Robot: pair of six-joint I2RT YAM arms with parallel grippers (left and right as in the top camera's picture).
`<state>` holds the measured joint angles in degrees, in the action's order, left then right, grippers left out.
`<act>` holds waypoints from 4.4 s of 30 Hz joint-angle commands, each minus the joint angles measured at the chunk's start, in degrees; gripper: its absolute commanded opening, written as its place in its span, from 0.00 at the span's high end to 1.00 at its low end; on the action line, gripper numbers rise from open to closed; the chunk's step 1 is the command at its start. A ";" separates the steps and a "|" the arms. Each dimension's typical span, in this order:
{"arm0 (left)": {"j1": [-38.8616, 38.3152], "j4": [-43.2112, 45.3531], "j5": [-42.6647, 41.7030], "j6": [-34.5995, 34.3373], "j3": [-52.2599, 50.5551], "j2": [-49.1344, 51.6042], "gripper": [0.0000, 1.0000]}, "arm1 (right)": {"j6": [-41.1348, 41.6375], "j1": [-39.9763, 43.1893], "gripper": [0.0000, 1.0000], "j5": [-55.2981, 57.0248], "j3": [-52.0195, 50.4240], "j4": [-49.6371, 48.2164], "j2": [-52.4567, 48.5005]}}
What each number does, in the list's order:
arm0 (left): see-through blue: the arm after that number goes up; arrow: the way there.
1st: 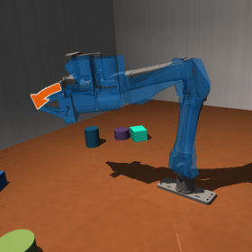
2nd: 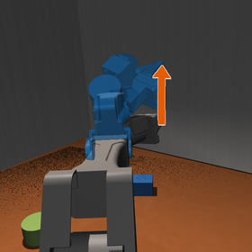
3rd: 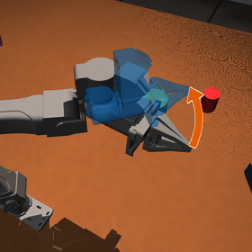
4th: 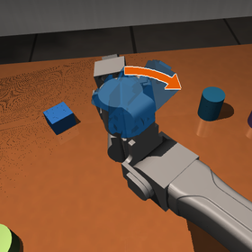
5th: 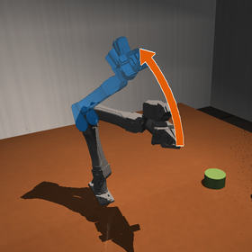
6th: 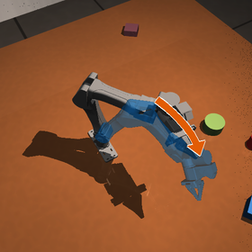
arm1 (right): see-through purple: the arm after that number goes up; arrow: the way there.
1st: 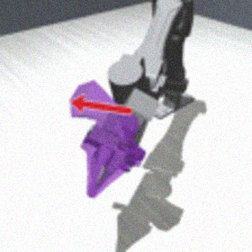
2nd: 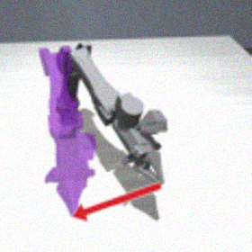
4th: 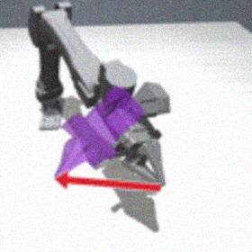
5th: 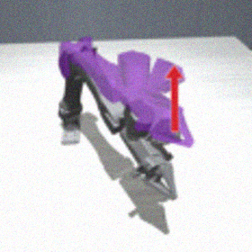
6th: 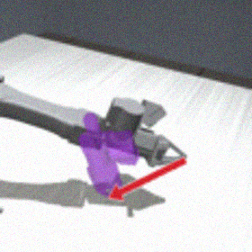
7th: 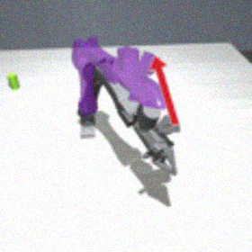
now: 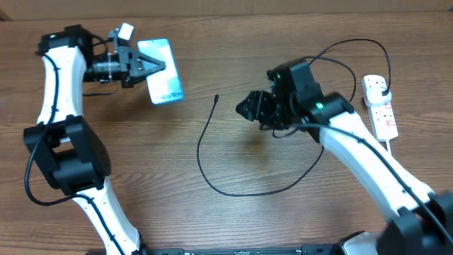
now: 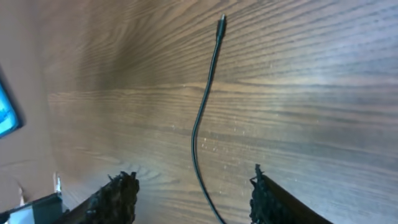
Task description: Plug charger to phone and switch on socket
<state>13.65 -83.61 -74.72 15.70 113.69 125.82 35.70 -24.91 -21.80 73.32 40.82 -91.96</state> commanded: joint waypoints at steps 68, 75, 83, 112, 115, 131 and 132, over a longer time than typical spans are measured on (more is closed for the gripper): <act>-0.92 -3.34 -0.85 -12.76 1.11 -0.48 0.96 | 5.86 -11.91 0.64 26.62 15.91 -18.56 -35.17; -0.92 -3.34 -0.87 -12.76 1.11 -0.48 0.96 | 6.29 -11.91 0.64 25.59 15.89 -20.13 -36.33; -0.92 -3.39 -0.87 -12.76 1.11 -0.48 0.96 | 9.73 -11.96 0.64 25.57 15.89 -20.04 -38.05; -0.92 -3.98 -0.83 -12.70 1.11 -0.48 0.96 | 1.51 -9.29 0.96 26.53 31.12 14.21 -37.03; -0.92 -3.96 -0.68 -12.68 1.11 -0.48 0.96 | 1.51 -8.44 0.96 22.84 30.91 16.85 -37.07; -0.92 -3.98 -0.66 -12.70 1.11 -0.48 0.96 | 4.98 -9.20 0.96 18.47 29.05 16.33 -40.61; -0.92 -3.98 -0.66 -12.70 1.11 -0.48 0.96 | 5.40 -9.27 0.96 18.47 29.05 16.37 -40.74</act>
<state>12.62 -87.46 -73.69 3.29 113.69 125.80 40.12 -33.56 -2.79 102.89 57.28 -131.07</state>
